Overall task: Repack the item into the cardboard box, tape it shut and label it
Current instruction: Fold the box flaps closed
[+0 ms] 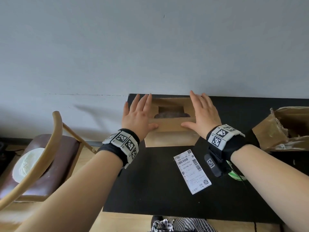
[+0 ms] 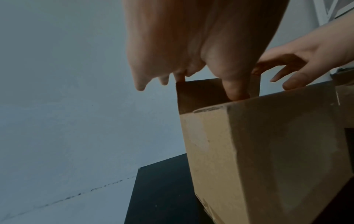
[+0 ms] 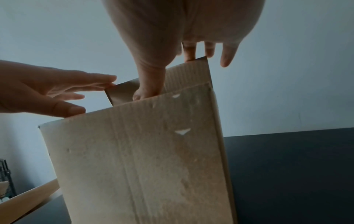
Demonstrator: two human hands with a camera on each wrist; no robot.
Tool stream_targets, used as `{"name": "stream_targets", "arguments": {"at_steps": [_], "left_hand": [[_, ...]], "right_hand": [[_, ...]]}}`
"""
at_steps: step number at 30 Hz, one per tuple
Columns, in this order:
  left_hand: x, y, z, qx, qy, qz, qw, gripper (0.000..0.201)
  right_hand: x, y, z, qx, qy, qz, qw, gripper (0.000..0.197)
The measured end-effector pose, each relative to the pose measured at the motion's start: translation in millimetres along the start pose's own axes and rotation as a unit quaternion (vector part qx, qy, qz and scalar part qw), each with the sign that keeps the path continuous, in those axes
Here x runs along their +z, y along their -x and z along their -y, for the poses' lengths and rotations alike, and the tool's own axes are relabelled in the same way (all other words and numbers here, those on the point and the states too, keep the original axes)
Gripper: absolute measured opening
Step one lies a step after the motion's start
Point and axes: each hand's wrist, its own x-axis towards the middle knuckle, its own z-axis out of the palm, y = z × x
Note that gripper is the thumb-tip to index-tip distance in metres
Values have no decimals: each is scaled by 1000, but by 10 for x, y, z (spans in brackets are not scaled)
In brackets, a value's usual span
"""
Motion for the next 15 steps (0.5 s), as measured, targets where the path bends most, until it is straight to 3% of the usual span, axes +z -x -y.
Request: {"name": "stream_targets", "arguments": {"at_steps": [6,10,15], "left_hand": [[120,174,-51,21,-9,-6,1000,51],[243,216,-49,20,28,5,999,51],[372,246,-134,7,81,37,996,72]], "right_hand": [[182,131,-63,-45,-32,-18,998,53],[275,183,-64,-43,-43,18,998,48],[360,209,-55,-17,-81,35,996,47]]}}
